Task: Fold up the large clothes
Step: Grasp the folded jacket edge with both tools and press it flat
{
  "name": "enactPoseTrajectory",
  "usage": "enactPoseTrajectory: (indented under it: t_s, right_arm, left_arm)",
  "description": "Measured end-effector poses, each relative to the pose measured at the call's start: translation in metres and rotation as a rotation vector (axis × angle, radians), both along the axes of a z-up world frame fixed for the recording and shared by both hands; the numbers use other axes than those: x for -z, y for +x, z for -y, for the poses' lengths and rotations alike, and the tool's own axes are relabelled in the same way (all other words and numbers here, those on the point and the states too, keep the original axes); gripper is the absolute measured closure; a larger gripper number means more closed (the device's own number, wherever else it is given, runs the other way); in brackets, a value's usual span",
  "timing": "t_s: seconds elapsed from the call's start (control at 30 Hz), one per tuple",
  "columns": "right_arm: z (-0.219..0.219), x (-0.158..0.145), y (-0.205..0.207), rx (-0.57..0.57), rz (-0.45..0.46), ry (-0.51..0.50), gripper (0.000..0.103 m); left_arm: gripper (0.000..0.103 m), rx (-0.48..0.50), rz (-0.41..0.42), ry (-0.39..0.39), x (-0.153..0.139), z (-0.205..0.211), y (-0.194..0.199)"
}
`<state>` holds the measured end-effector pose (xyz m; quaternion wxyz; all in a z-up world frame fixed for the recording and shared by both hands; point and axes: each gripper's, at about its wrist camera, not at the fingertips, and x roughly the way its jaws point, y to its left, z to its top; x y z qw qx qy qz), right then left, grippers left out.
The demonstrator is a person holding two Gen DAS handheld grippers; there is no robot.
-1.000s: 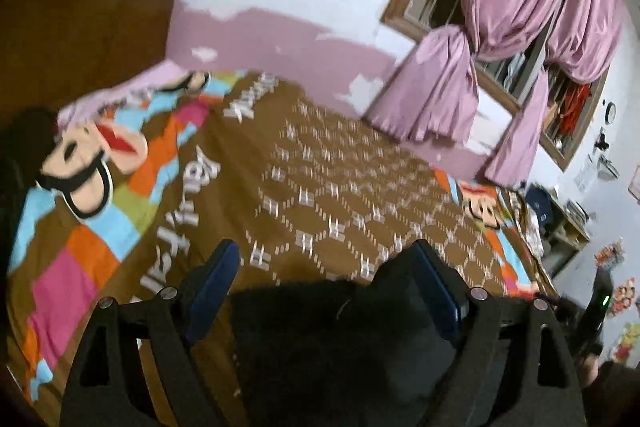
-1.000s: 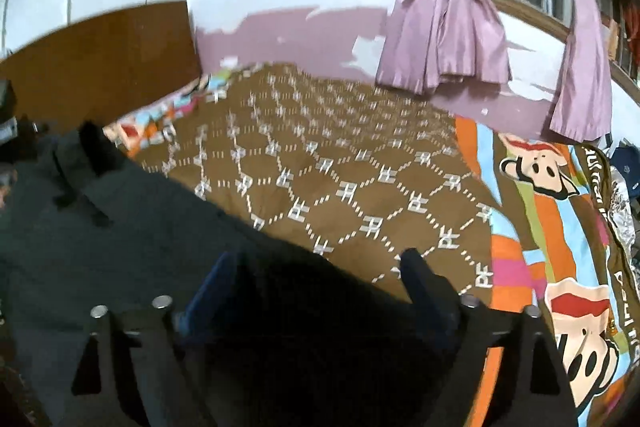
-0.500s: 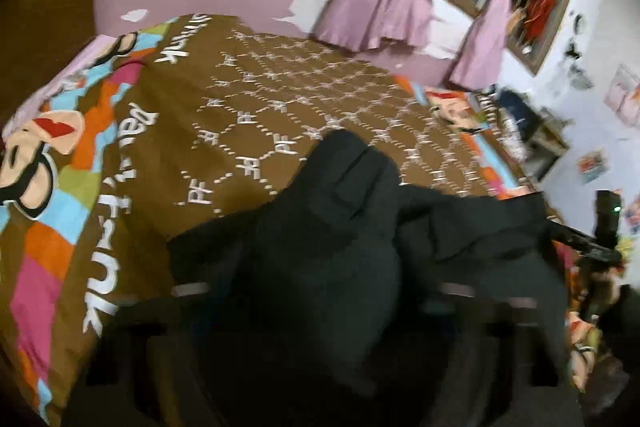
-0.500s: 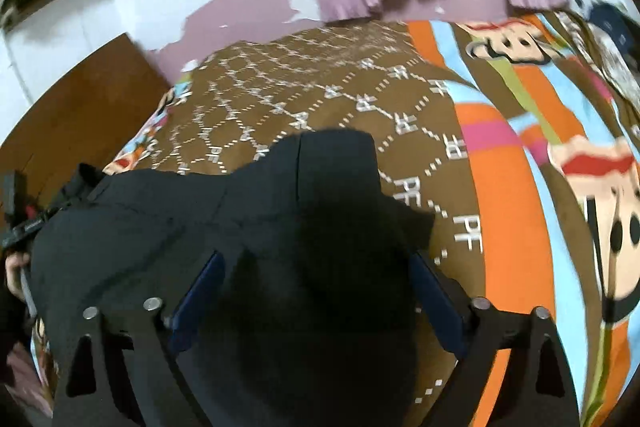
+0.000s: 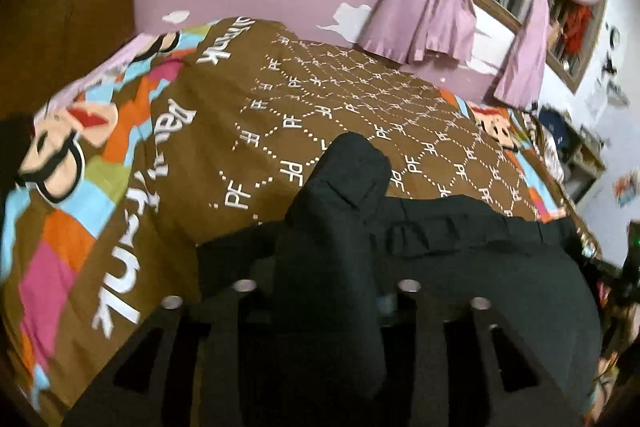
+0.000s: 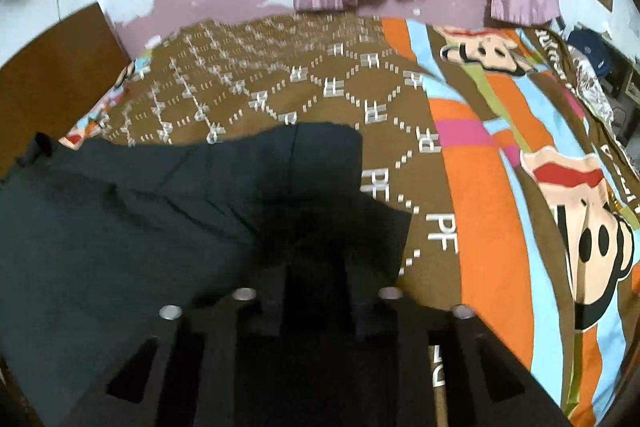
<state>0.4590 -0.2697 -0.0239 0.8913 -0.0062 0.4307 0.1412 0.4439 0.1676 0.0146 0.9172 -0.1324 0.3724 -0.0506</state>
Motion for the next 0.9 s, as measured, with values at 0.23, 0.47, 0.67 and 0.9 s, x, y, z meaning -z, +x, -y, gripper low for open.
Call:
enactPoseTrajectory:
  t_s: [0.23, 0.47, 0.67, 0.9]
  right_arm:
    - [-0.003, -0.038, -0.036, -0.030, 0.133, 0.105, 0.023]
    - [-0.079, -0.044, -0.082, -0.297, 0.172, 0.079, 0.010]
    - [-0.115, -0.018, -0.075, -0.338, 0.144, -0.027, 0.005]
    - [-0.093, 0.003, -0.004, -0.118, 0.053, -0.008, 0.002]
  left_arm:
    - [0.033, -0.113, 0.137, 0.067, -0.027, -0.003, -0.036]
    - [0.010, 0.019, 0.448, 0.141, -0.060, 0.049, -0.108]
    - [0.010, 0.287, 0.265, 0.272, -0.019, 0.117, -0.097]
    - [0.010, 0.279, 0.216, 0.341, 0.000, 0.128, -0.065]
